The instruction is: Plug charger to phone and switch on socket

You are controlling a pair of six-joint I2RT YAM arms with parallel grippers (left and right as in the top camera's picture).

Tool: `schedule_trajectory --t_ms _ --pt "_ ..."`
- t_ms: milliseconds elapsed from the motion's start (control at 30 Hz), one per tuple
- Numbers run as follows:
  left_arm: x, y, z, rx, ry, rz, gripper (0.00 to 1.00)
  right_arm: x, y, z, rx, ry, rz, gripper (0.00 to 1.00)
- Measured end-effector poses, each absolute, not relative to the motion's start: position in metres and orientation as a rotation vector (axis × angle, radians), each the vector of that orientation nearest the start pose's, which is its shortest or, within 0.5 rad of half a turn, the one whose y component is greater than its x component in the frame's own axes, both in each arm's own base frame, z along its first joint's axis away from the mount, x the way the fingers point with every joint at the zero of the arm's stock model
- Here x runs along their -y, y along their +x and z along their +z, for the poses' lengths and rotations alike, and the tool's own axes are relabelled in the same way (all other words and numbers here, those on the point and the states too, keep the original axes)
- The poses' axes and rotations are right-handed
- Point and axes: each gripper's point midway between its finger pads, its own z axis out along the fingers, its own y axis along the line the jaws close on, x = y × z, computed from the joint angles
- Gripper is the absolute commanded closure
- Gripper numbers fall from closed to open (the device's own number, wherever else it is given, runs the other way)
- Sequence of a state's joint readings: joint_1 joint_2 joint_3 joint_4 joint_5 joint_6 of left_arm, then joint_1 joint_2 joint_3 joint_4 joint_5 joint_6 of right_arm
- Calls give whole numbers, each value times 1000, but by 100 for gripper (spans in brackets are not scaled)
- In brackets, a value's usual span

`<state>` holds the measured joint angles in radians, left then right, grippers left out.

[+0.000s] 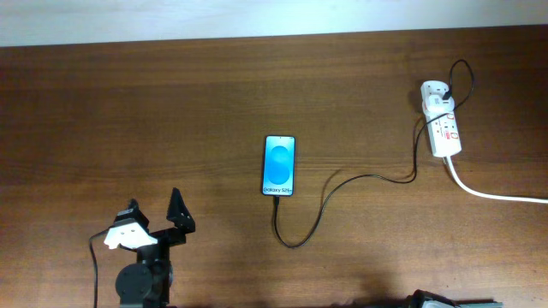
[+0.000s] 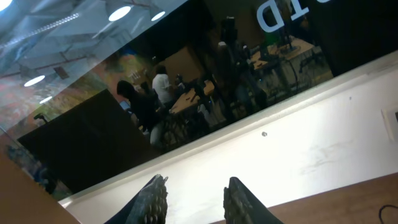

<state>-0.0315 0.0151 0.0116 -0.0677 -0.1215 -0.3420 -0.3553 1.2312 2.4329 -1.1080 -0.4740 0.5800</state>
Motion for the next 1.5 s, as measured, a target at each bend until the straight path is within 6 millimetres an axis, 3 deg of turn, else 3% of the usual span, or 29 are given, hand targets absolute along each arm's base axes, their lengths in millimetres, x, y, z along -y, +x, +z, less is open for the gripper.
schedule_trajectory --t_ms 200,333,667,800,1033,1133,1200,1300,1400,1500 --pt "-13 246 159 -1607 -347 -184 1 -11 194 632 -1471 308 519 66" --pt "-14 246 159 -1607 -348 -184 1 -8 165 631 -1416 344 456 66" --pt "-15 246 160 -1606 -346 -170 1 -28 112 624 -1326 242 543 66" --pt "-15 246 160 -1627 -189 -23 1 -31 84 621 -1248 210 535 66" --pt "-14 246 159 -1637 -111 44 1 -32 77 617 -1222 195 534 62" --pt "-14 246 159 -1637 -108 47 1 -42 75 626 -1186 122 565 57" --pt "-14 246 159 -1637 -108 47 1 -48 73 621 -1166 80 583 56" --pt "-14 246 160 -1637 -108 46 1 -54 45 608 -1055 14 586 50" --pt "-14 246 159 -1638 -108 46 1 -60 -12 587 -885 -63 564 45" --pt "-14 246 160 -1637 -108 46 1 -63 -46 568 -792 -98 550 39"
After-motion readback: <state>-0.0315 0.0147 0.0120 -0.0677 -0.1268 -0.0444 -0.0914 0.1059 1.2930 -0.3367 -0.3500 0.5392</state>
